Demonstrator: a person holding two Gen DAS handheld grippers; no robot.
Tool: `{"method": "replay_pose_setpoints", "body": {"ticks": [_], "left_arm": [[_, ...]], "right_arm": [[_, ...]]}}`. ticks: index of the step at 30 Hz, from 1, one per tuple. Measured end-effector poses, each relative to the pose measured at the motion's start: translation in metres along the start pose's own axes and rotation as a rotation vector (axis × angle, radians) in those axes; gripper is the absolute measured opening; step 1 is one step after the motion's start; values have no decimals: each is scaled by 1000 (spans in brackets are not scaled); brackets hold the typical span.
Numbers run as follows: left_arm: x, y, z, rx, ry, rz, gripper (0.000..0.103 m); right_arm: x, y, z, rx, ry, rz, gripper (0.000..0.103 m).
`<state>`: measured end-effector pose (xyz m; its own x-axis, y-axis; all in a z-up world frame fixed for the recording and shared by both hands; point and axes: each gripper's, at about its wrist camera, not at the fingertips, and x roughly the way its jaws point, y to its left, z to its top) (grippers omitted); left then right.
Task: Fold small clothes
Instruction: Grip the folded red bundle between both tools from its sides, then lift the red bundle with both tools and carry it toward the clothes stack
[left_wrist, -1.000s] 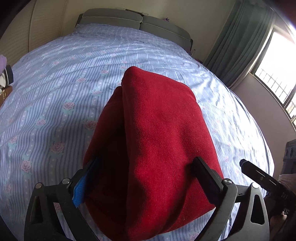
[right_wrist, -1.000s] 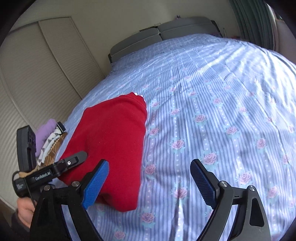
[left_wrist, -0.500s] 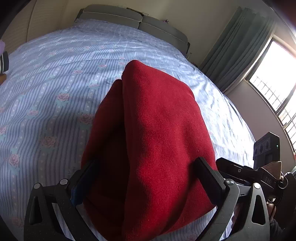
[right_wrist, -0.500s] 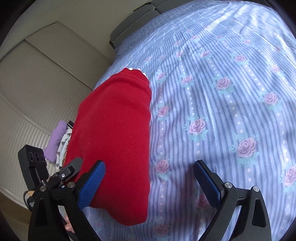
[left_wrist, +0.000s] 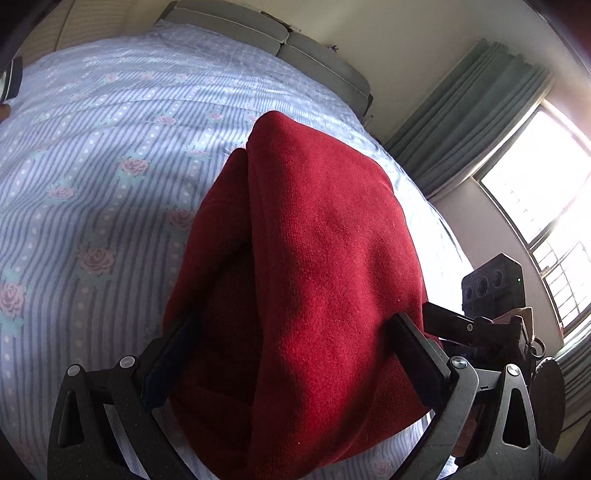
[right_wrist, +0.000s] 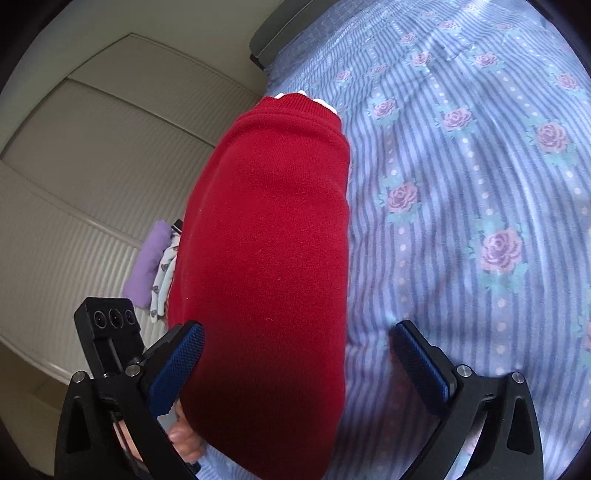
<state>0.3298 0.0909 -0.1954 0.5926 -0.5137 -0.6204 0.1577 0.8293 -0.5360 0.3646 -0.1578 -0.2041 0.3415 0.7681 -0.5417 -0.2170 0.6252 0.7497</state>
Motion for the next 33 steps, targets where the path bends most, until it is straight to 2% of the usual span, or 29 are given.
{"method": "replay_pose_setpoints", "body": {"ticks": [12,16,17,19,21,28,33], "left_arm": [[5,12,-1,-67,-17,-31,103],[2,13,-3,-85,-17,-37,100],[1,12,-3,-78,-19,-34,99],[-1,13,-5,-75,-28,-41,96],[-4,10,-6,-48,-27,-45,89],[-10,-2,-5,-7,-35,-21,75],[-20,-16,-2,34,-41,0,67]], "right_arm": [[45,29,3,-1,67,70,103],[51,40,0,11,51,112,96],[49,42,-2,4,43,109,94],[49,43,-6,11,24,99,81],[48,41,-9,23,16,111,76],[37,36,-9,45,-1,132,67],[23,31,-9,51,-23,139,64]]}}
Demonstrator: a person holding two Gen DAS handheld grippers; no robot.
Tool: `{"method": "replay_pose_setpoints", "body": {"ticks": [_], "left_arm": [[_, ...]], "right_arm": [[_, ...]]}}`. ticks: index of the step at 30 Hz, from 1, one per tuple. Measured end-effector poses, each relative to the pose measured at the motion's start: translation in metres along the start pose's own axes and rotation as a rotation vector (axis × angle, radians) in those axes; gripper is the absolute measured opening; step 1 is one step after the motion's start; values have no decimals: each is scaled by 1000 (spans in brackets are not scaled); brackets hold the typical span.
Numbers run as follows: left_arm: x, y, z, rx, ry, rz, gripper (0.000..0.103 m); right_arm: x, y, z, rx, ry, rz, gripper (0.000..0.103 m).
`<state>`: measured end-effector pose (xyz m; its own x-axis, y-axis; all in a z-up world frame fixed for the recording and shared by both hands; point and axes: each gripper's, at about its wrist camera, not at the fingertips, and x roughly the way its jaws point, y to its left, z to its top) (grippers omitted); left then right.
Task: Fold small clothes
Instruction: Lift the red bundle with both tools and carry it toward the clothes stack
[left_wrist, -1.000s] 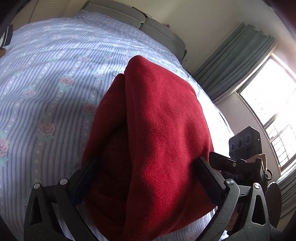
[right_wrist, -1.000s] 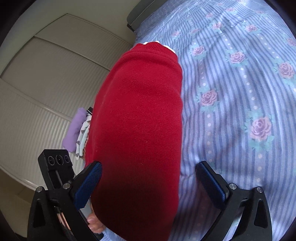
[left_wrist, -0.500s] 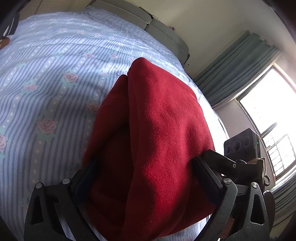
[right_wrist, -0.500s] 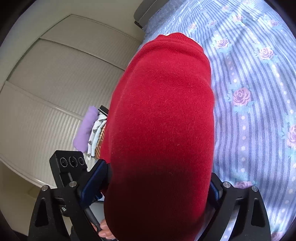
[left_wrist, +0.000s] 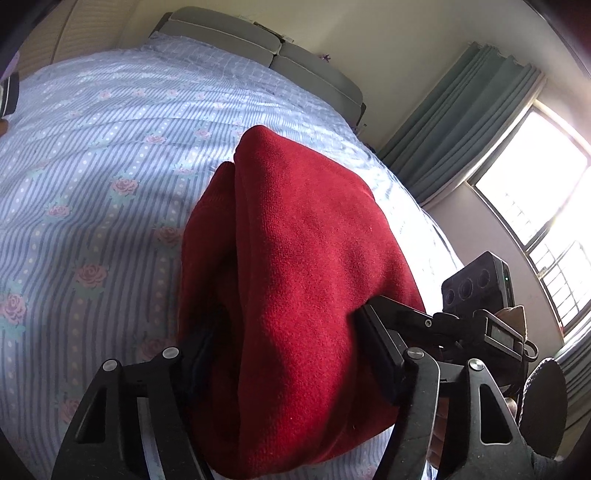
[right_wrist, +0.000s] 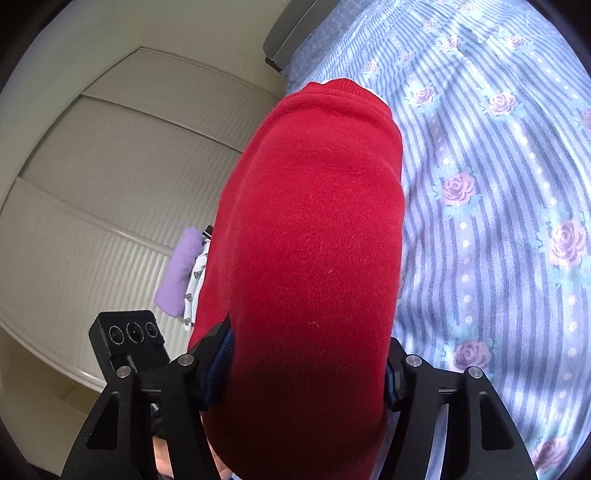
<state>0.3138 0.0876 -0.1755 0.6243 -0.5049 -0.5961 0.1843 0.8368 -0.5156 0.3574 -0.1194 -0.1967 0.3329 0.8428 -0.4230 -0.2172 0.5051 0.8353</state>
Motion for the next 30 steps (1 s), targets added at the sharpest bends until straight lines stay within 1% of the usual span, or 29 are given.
{"method": "replay_pose_setpoints", "body": {"ticks": [4,8,11,16,18,21,22,24,26,30], "left_arm": [[-4,-7,4,9,6,7,67],[-7,-11,4,5,9,6,67],[-8,-15,3,9,17,-10,67],[-2,-8,-1,-15,44,-14,73],[-4,-2,-3,-38,41,-21,79],[-7,6,-5,-57,41,-39,81],[-7,9,-5,-62,47,-46,81],[-6,12,-6,-69,54,-56,81],[-8,14,-9,-72,53,-64,81],[-18,14,-20,-85,26,-70,82]], "right_arm": [[-15,-7,1,3,-15,9,63],[-22,-1,-7,5,-27,0,63],[-33,3,-12,-2,-37,-13,62],[-35,-9,-17,13,-25,-44,63],[-36,-11,-18,11,-27,-53,64],[-34,-9,-16,-3,-20,-83,70],[-34,-9,-15,-8,-16,-96,75],[-33,-8,-11,-20,-15,-130,78],[-37,-6,-10,-28,-15,-145,81],[-46,-1,-4,-90,-35,-210,88]]}}
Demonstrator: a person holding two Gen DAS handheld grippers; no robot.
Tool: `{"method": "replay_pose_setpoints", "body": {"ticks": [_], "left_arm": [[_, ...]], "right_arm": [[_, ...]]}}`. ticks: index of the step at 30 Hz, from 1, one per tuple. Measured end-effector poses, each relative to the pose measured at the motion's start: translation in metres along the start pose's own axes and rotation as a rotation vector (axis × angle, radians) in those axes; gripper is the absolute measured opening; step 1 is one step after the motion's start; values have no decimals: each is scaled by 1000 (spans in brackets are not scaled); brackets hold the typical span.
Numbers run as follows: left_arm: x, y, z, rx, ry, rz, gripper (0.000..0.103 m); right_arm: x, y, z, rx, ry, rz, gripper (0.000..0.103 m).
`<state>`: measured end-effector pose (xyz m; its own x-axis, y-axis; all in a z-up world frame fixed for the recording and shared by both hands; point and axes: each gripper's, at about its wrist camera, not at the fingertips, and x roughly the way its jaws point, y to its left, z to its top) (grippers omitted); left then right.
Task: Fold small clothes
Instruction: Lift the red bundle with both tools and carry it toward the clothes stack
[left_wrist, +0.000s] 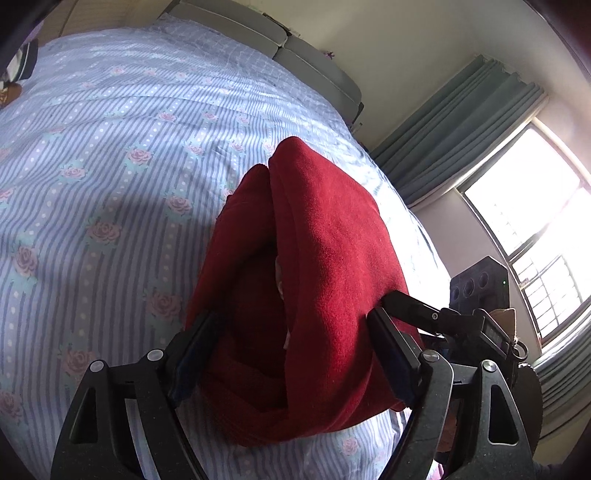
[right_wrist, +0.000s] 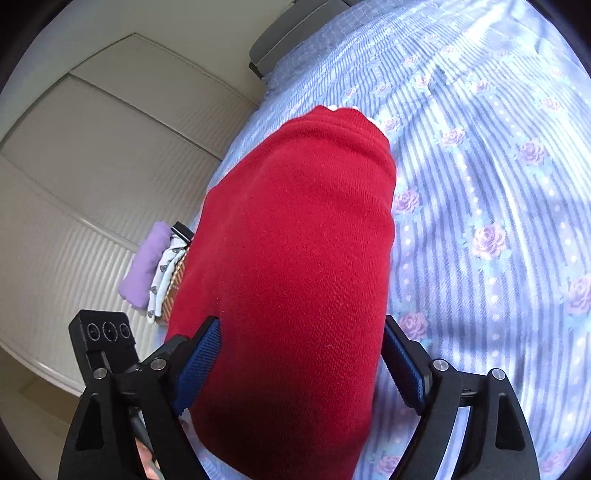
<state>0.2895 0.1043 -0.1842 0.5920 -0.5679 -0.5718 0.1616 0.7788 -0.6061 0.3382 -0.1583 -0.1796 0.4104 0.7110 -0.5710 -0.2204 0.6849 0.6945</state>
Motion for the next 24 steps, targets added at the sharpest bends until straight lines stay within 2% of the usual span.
{"method": "replay_pose_setpoints", "body": {"ticks": [2,5,8,11,16,24], "left_arm": [[-5,-3,-4,7,-10,6,84],[-18,-5,-2,21,-38,5,84],[-29,3,-5,1,-63,62,100],[-23,21,-9,-60,-12,26,103],[-6,37,-10,-147,35,-87,103],[22,41,-13,-147,79,-173,101]], "right_arm": [[-7,-3,5,-21,-5,-21,91],[-12,-12,11,-2,1,0,91],[-13,-24,8,16,8,17,91],[-11,-27,7,8,26,27,92],[-3,-28,7,27,59,58,96],[17,-32,11,54,114,143,97]]}}
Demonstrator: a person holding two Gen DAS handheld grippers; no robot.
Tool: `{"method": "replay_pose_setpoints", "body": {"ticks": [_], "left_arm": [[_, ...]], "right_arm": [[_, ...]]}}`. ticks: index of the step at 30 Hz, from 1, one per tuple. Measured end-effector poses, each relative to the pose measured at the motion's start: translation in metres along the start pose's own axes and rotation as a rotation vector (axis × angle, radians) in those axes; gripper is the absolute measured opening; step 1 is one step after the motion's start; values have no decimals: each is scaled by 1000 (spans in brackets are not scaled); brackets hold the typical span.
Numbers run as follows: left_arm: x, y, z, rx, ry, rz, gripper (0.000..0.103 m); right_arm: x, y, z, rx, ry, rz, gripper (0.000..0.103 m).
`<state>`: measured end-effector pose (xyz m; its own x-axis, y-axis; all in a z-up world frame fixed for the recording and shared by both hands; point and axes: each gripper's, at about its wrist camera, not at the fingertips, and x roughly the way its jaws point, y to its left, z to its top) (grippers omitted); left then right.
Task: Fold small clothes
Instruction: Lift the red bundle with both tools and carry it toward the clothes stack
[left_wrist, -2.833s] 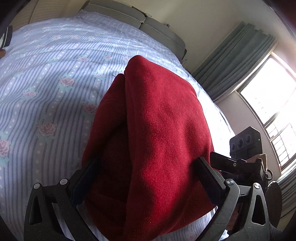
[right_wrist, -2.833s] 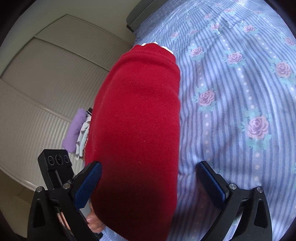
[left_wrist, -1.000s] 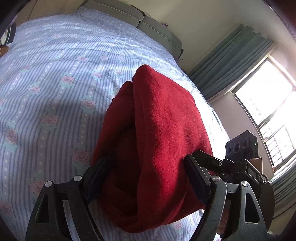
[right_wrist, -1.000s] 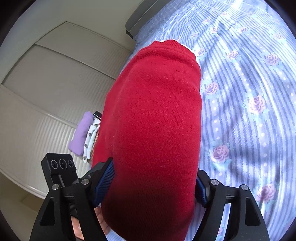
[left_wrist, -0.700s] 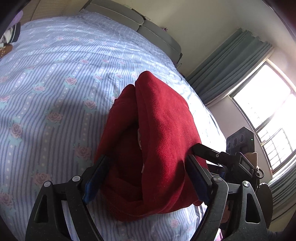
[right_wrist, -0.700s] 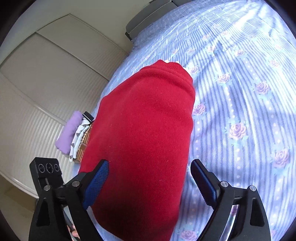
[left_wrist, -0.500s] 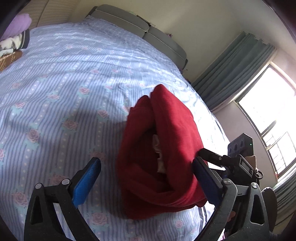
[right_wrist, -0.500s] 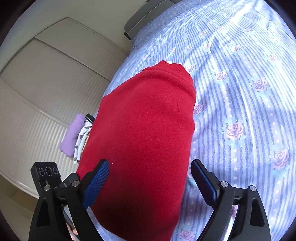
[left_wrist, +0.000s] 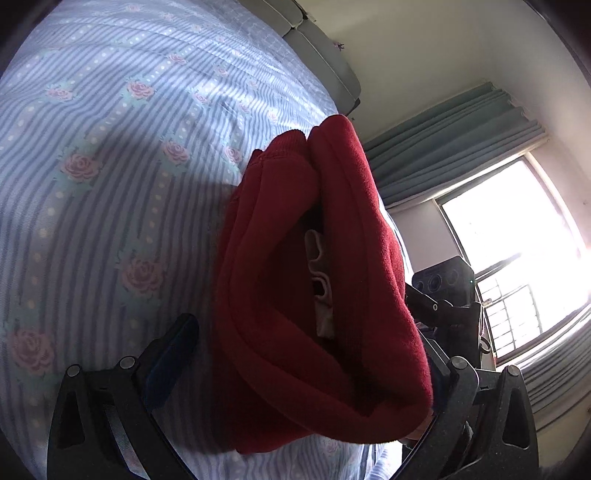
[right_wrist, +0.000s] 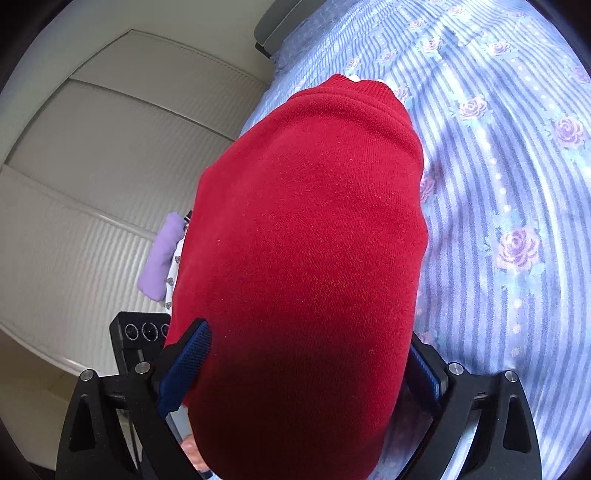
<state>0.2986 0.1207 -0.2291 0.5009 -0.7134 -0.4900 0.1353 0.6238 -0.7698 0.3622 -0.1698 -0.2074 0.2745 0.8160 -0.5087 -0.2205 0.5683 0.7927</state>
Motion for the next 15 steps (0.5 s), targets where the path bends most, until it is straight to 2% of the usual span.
{"method": "replay_pose_setpoints", "body": {"ticks": [1,3,4,6,10,11,15], "left_arm": [[2,-2,-1,11,6,-12,97],[4,-4,1,26,11,-46,76],[3,-5,1,34,3,-44,73],[2,-10,3,51,-1,-44,60],[-7,-18,5,78,-15,-20,51],[-10,-21,5,86,-21,-21,47],[-22,-35,11,113,-36,-18,45]], "right_arm": [[0,0,0,-3,1,8,96],[3,2,0,-7,-4,10,92],[3,2,0,-7,-11,10,88],[-1,2,-2,-7,-22,18,81],[-9,10,-4,-29,-42,9,69],[-10,14,-4,-34,-46,6,68],[-16,32,-5,-47,-67,4,63]]}}
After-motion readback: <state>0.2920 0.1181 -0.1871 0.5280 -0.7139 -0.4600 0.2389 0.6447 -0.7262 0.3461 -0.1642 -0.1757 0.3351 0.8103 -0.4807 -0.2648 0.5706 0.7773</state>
